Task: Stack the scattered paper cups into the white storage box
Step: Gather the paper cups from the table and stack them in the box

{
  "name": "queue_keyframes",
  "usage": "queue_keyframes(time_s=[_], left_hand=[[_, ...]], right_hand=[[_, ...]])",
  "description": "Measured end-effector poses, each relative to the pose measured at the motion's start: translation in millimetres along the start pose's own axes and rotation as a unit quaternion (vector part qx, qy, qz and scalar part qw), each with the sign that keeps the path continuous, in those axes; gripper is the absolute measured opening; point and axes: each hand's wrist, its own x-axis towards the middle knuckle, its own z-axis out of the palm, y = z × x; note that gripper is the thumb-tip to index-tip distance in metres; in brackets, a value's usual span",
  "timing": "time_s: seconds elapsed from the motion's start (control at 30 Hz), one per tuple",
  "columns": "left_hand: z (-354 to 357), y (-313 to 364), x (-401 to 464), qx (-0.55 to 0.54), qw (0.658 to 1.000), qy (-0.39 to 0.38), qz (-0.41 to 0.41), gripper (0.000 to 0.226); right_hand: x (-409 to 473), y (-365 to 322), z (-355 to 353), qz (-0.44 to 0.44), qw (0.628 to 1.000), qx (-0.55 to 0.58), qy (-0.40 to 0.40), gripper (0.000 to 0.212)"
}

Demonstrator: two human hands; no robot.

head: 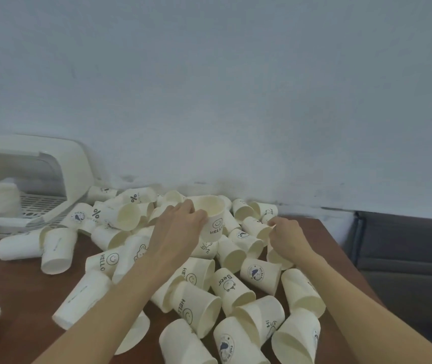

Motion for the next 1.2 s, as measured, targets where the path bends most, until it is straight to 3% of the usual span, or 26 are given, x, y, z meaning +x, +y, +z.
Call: queue_keyframes(time_s=[0.5,0.73,0.87,1.0,1.2], left_hand=[[57.9,15.3,21.1,-0.049,0.998,0.019,0.030,0.015],[67.3,11.0,22.6,-0.060,0.998,0.016,0.032,0.016],[68.1,7.7,21.0,-0.068,0.997,0.013,0.033,0.015],[63.7,5.9,21.5,-0.061,0.997,0.014,0.035,0.017],[51.5,8.5,19.5,-0.066,0.997,0.020,0.033,0.016]], right_hand=[[72.5,42.5,20.9,0.156,0.987,-0.018,-0.018,0.004],[88.7,40.5,41.1,0.232,0.971,0.037,0.039,0.024],[91.1,35.9,43.7,0.264,0.958,0.076,0.083,0.025],[89.1,28.6,39.1,0.264,0.949,0.092,0.145,0.022],[73.9,25.7,20.9,0.179,0.965,0.044,0.186,0.026]])
